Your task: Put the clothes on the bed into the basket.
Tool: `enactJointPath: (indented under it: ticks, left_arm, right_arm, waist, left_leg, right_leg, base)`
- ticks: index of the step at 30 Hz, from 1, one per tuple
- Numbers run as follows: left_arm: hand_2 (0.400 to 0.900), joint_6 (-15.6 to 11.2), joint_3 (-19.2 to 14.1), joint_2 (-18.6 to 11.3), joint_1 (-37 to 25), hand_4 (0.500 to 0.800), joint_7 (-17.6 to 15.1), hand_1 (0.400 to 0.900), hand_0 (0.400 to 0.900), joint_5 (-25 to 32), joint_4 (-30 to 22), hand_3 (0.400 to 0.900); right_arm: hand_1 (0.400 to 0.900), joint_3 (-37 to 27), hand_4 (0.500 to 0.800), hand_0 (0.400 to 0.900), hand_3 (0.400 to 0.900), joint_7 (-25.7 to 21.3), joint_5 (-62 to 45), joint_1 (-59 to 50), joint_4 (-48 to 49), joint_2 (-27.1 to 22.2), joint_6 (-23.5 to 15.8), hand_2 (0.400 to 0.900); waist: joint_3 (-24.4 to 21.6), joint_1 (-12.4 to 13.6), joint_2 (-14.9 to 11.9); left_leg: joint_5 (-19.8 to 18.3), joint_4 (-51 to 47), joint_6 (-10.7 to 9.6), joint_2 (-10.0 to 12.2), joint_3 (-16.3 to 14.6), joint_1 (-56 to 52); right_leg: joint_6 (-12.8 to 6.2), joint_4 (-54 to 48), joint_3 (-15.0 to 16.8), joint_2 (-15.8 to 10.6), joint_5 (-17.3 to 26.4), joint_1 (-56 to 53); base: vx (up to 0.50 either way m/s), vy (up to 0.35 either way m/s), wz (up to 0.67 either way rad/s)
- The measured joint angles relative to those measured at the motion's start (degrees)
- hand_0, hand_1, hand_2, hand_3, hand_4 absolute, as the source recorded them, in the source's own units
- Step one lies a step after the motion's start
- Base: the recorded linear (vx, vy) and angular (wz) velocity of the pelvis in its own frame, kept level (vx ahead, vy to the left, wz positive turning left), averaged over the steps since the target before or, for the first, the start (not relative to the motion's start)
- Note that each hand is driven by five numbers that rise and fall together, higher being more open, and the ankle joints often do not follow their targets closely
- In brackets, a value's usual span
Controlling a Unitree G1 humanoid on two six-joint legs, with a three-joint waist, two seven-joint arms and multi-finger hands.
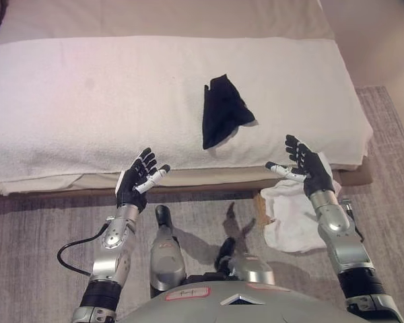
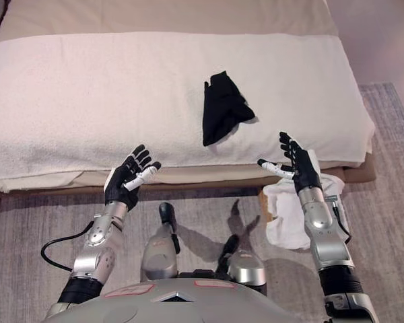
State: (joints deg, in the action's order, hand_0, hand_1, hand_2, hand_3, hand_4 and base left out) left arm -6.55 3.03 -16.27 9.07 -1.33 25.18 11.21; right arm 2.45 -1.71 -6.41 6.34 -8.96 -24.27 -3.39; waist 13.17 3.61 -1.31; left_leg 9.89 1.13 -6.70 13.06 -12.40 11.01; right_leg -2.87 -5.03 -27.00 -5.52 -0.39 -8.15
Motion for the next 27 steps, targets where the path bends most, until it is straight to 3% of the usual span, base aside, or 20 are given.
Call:
enactJointPath:
  ticks: [2, 3, 5, 8, 10, 12, 15, 17, 19, 21, 23, 26, 27]
  left_arm:
    - [0.9, -0.09, -0.29, -1.67, -1.56, 0.8, -0.57, 0.9, 0.9, 0.42, -0.03, 0.9]
    - [0.9, -0.22, -0.4, -1.96, -2.07, 0.8, -0.74, 0.9, 0.9, 0.48, -0.04, 0.9]
    - [0.9, -0.93, -0.2, -3.88, -4.35, 0.8, -0.75, 0.9, 0.9, 0.52, -0.61, 0.9]
    - [0.9, -1.91, -0.02, -4.57, -6.24, 0.8, -1.39, 0.9, 0.9, 0.53, -0.65, 0.9]
    - [0.9, -1.94, 0.43, -4.67, -6.71, 0.8, -1.54, 0.9, 0.9, 0.51, -0.65, 0.9]
    - [0.9, -2.0, 0.75, -4.99, -6.85, 0.8, -1.77, 0.9, 0.9, 0.49, -0.56, 0.9]
    - [0.9, -1.98, 1.44, -6.68, -6.32, 0.8, -2.73, 0.9, 0.9, 0.47, -0.49, 0.9]
    - [0.9, -2.07, 1.24, -7.68, -6.36, 0.8, -3.23, 0.9, 0.9, 0.47, -0.51, 0.9]
    - [0.9, -2.09, 1.23, -7.59, -6.45, 0.8, -3.32, 0.9, 0.9, 0.47, -0.52, 0.9]
    - [0.9, -2.08, 1.56, -7.1, -6.42, 0.8, -3.41, 0.9, 0.9, 0.46, -0.49, 0.9]
    - [0.9, -2.09, 1.71, -6.2, -6.48, 0.8, -3.88, 0.9, 0.9, 0.46, -0.49, 0.9]
    - [0.9, -2.09, 1.77, -6.03, -6.67, 0.8, -5.31, 0.9, 0.9, 0.46, -0.49, 0.9]
    - [0.9, -2.2, 1.79, -6.09, -7.04, 0.8, -5.55, 0.9, 0.9, 0.45, -0.5, 0.9]
  right_arm:
    - [0.9, 0.18, 0.8, 0.9, 0.9, -0.15, -0.02, -0.04, -0.03, 1.47, -0.04, 0.9]
    - [0.9, 0.31, 0.8, 0.9, 0.9, -0.22, -0.02, -0.38, -0.05, 1.79, -0.05, 0.9]
    - [0.9, 0.84, 0.8, 0.9, 0.9, -0.41, -0.19, -1.68, -0.26, 3.24, -0.44, 0.9]
    - [0.9, 3.05, 0.8, 0.9, 0.9, -0.11, -0.18, -4.35, -0.32, 3.42, -0.64, 0.9]
    - [0.9, 3.97, 0.8, 0.9, 0.9, -0.36, -0.22, -5.23, -0.07, 3.56, -0.7, 0.9]
    - [0.9, 4.29, 0.8, 0.9, 0.9, -0.37, -0.22, -5.29, -0.08, 3.94, -0.61, 0.9]
    - [0.9, 6.16, 0.8, 0.9, 0.9, -0.39, 0.19, -5.77, -0.4, 4.11, -0.63, 0.9]
    - [0.9, 7.72, 0.8, 0.9, 0.9, -0.31, 0.4, -6.07, -0.61, 4.18, -0.6, 0.9]
    - [0.9, 7.99, 0.8, 0.9, 0.9, -0.41, 0.69, -6.44, -0.71, 4.02, -0.65, 0.9]
    - [0.9, 7.98, 0.8, 0.9, 0.9, -0.67, 1.86, -7.25, -1.32, 3.65, -0.65, 0.9]
    - [0.9, 7.95, 0.8, 0.9, 0.9, -1.83, 4.22, -8.35, -2.88, 3.06, -0.43, 0.9]
    - [0.9, 6.93, 0.8, 0.9, 0.9, -3.45, 8.79, -8.22, -2.89, 2.39, 0.45, 0.9]
    - [0.9, 6.04, 0.8, 0.9, 0.9, -4.05, 9.91, -7.87, -2.92, 2.32, 0.85, 0.9]
  waist:
    - [-0.5, 0.04, -2.28]
    - [-0.54, 0.32, -2.59]
    - [-0.69, 1.53, -3.78]
    - [-1.42, 1.36, -4.35]
    - [-2.13, 1.07, -4.95]
    - [-2.77, 0.15, -6.04]
    - [-3.09, -0.01, -6.4]
    - [-2.98, 0.37, -6.16]
    - [-2.73, 0.55, -5.75]
    - [-2.11, 0.63, -4.82]
    - [-1.39, 1.32, -3.71]
    - [-1.07, 1.12, -3.19]
    - [-1.18, 0.96, -3.41]
  left_leg:
    - [-1.65, 3.02, 1.97, -3.68, 0.03, 0.42]
    - [-1.97, 4.11, 2.74, -4.53, -0.4, 0.47]
    - [-6.1, 8.39, 4.18, -6.55, -0.23, 2.06]
    - [-8.73, 9.5, 6.47, -8.83, -0.01, 2.78]
    - [-7.69, 7.77, 8.2, -10.5, 0.03, 1.69]
    - [-8.16, 6.61, 9.68, -13.65, 0.2, -0.09]
    - [-7.85, 2.18, 12.17, -14.69, -0.31, -5.17]
    - [-7.35, -0.54, 12.98, -14.54, -0.58, -7.91]
    - [-7.34, -0.74, 12.99, -14.5, -0.62, -8.38]
    - [-7.35, -0.82, 13.01, -14.3, -0.59, -8.39]
    - [-7.35, -1.34, 12.99, -13.77, -0.64, -8.49]
    - [-6.55, -3.0, 10.79, -13.78, 1.4, -7.8]
    - [-6.32, -3.72, 10.91, -13.89, 1.92, -7.37]
  right_leg:
    - [-0.46, 0.48, -1.23, -3.7, 0.14, -0.93]
    - [-1.07, 0.91, -1.39, -4.59, 0.19, -1.22]
    - [-2.42, 2.84, -1.9, -7.14, -0.58, -1.48]
    - [-3.26, 11.01, -1.58, -10.59, -1.43, 2.03]
    - [-3.57, 19.22, -1.19, -14.27, -1.47, 5.24]
    - [-5.22, 26.85, -0.55, -18.29, 0.85, 7.87]
    - [-7.82, 38.45, -0.89, -23.38, 4.91, 11.47]
    - [-9.1, 38.94, -5.91, -24.13, 2.98, 11.2]
    - [-9.17, 32.47, -11.69, -23.34, 2.91, 9.86]
    - [-9.19, 25.08, -13.45, -21.86, 2.91, 9.69]
    - [-9.33, 17.05, -11.68, -20.15, 3.09, 10.28]
    - [-11.66, 7.24, -0.98, -18.11, 4.85, 10.69]
    - [-11.69, 6.15, -0.11, -18.19, 5.05, 10.65]
  base:
    - [0.36, 0.29, 0.02]
    - [0.31, 0.293, 0.1]
    - [0.3, 0.365, 0.15]
    - [0.29, 0.413, 0.21]
    - [0.29, 0.444, 0.22]
    - [0.33, 0.399, 0.05]
    - [0.24, 0.189, -0.02]
    - [0.17, -0.005, -0.02]
    - [0.1, -0.081, -0.01]
    - [0.08, -0.134, 0.0]
    - [0.11, -0.212, 0.26]
    - [0.12, -0.228, 0.47]
    - [0.24, -0.221, 0.17]
